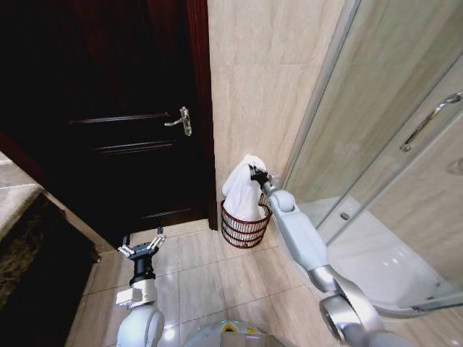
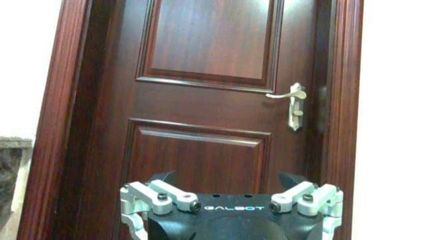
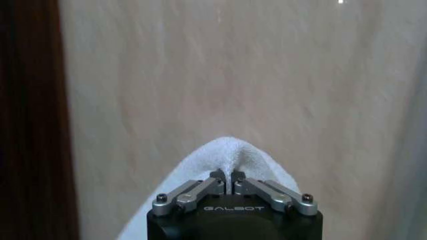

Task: Discard the used towel into the hamper.

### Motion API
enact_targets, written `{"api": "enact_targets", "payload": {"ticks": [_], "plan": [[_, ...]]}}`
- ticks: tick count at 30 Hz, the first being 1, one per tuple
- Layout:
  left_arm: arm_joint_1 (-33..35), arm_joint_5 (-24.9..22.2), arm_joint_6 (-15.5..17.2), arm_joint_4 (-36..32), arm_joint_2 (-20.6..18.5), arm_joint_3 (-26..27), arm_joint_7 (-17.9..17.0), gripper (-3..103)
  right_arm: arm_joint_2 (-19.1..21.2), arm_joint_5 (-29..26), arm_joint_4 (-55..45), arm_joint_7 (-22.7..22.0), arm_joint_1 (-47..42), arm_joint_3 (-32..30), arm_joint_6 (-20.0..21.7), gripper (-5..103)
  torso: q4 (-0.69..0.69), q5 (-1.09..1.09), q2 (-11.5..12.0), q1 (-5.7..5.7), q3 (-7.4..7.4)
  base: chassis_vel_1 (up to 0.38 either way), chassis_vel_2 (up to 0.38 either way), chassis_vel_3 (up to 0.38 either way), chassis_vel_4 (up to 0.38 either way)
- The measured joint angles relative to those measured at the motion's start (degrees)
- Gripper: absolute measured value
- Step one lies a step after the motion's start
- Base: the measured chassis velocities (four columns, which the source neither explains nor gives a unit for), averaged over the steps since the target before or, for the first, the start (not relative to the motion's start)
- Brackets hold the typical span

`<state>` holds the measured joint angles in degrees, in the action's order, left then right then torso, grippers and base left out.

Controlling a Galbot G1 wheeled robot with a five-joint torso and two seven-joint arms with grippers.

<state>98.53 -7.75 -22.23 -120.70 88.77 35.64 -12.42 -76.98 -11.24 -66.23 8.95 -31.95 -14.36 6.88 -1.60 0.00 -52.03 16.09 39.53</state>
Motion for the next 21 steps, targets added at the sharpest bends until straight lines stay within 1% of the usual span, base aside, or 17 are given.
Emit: {"api": "enact_targets", "payload": {"ticks": [4, 5, 7, 10, 11, 13, 14, 19, 21], "plan": [[-0.29, 0.36, 0.02, 0.11, 0.0, -0.47, 0.02, 100, 1.96, 7.46, 6.38, 0.81, -1.39, -4.64, -4.31, 3, 0.0, 0.02, 0.0, 0.0, 0.0, 0.0, 0.0, 0.0, 0.0], [-0.29, 0.36, 0.02, 0.11, 0.0, -0.47, 0.02, 100, 1.96, 7.46, 6.38, 0.81, -1.39, -4.64, -4.31, 3, 0.0, 0.02, 0.0, 0.0, 0.0, 0.0, 0.0, 0.0, 0.0], [-0.42, 0.39, 0.11, 0.26, -0.05, -0.59, 0.05, 100, 3.0, 10.45, 8.39, -0.3, -1.33, -6.76, -6.21, 3, 0.01, 0.02, 0.0, 0.0, 0.01, 0.0, 0.0, 0.0, 0.0], [-0.52, 0.5, 0.14, 0.65, -0.1, -0.75, 0.14, 100, 4.08, 13.19, 10.22, -2.0, 0.13, -8.66, -8.15, 3, 0.0, 0.01, 0.0, 0.0, 0.01, 0.0, 0.0, 0.0, 0.0], [-0.52, 0.5, 0.14, 0.65, -0.1, -0.75, 0.14, 100, 4.08, 13.19, 10.22, -2.0, 0.13, -8.66, -8.15, 3, 0.0, 0.01, 0.0, 0.0, 0.01, 0.0, 0.0, 0.0, 0.0], [-0.66, 0.85, 0.05, 1.09, -0.03, -0.94, 0.19, 100, 4.2, 14.26, 11.54, -2.81, 1.76, -9.0, -11.03, 3, 0.0, -0.04, 0.0, 0.0, 0.0, 0.0, 0.0, 0.0, 0.0], [-0.68, 0.93, 0.04, 1.17, 0.02, -1.05, 0.21, 100, 3.99, 14.26, 11.7, -2.77, 2.28, -8.68, -12.04, 3, 0.0, -0.02, 0.0, 0.0, 0.01, 0.0, 0.0, 0.0, 0.0], [-0.91, 1.07, 0.11, 1.25, 0.03, -1.25, 0.26, 100, 1.98, 12.66, 10.21, -0.64, 2.38, -5.97, -12.63, 3, 0.03, -0.01, 0.0, 0.0, 0.0, 0.0, 0.0, 0.0, 0.0], [-1.0, 1.0, 0.25, 1.23, -0.09, -1.01, 0.26, 100, 0.22, 11.13, 9.71, 0.73, 1.94, -4.13, -12.4, 3, 0.03, -0.03, 0.0, 0.0, 0.0, 0.0, 0.0, 0.0, 0.0]]}}
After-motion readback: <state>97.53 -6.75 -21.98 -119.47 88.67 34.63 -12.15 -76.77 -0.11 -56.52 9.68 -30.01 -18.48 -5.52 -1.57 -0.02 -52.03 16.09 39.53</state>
